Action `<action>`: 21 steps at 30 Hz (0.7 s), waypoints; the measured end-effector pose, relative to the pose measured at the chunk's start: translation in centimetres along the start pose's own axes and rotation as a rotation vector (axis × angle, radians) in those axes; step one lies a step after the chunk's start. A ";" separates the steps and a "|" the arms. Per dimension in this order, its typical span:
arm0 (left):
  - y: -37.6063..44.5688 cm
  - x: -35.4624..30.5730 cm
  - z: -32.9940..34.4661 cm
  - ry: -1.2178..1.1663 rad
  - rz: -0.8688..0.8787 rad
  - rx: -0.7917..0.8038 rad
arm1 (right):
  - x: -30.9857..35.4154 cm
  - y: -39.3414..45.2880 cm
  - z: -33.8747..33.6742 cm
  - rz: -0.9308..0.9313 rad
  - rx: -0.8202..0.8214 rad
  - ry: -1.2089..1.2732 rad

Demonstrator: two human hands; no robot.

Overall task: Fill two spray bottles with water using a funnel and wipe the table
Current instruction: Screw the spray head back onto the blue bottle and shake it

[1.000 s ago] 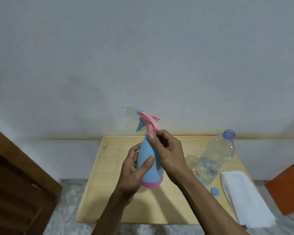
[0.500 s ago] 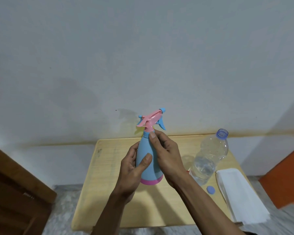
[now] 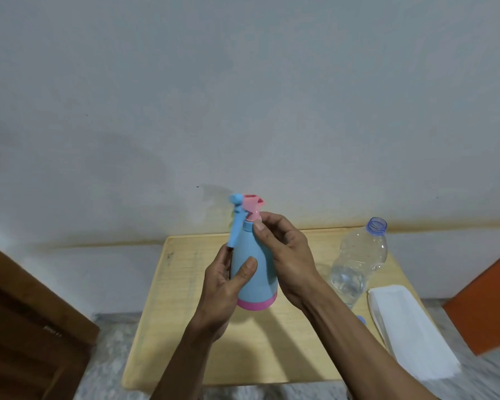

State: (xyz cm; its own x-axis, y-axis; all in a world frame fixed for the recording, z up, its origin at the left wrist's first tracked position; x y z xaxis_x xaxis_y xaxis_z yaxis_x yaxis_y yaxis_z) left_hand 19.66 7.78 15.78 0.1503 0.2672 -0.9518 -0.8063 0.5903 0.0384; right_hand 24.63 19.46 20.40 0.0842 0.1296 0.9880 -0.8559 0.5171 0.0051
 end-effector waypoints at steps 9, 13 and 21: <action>-0.6 0.3 0.3 0.045 0.004 0.012 | 2.1 0.2 -1.0 -0.133 0.034 -0.188; -0.8 0.5 0.5 0.063 0.002 -0.001 | 2.7 0.2 -1.2 -0.097 0.084 -0.235; -1.4 1.2 0.3 0.112 0.030 -0.087 | 2.8 -0.3 -1.9 -0.096 -0.137 -0.308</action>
State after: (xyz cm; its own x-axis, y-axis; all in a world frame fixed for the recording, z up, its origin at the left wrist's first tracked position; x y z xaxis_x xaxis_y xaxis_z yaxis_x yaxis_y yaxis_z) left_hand 21.14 7.51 14.71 0.0646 0.1937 -0.9789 -0.8569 0.5135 0.0451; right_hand 26.13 21.29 22.83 -0.0147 -0.1755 0.9844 -0.7731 0.6263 0.1001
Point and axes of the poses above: each hand's wrist, its own y-axis towards the middle knuckle, its own z-axis out of the palm, x = y × z, the point moved 6 cm from there along y, towards the middle knuckle, and after that the axes turned 7 degrees about -y, right-handed, at the moved point
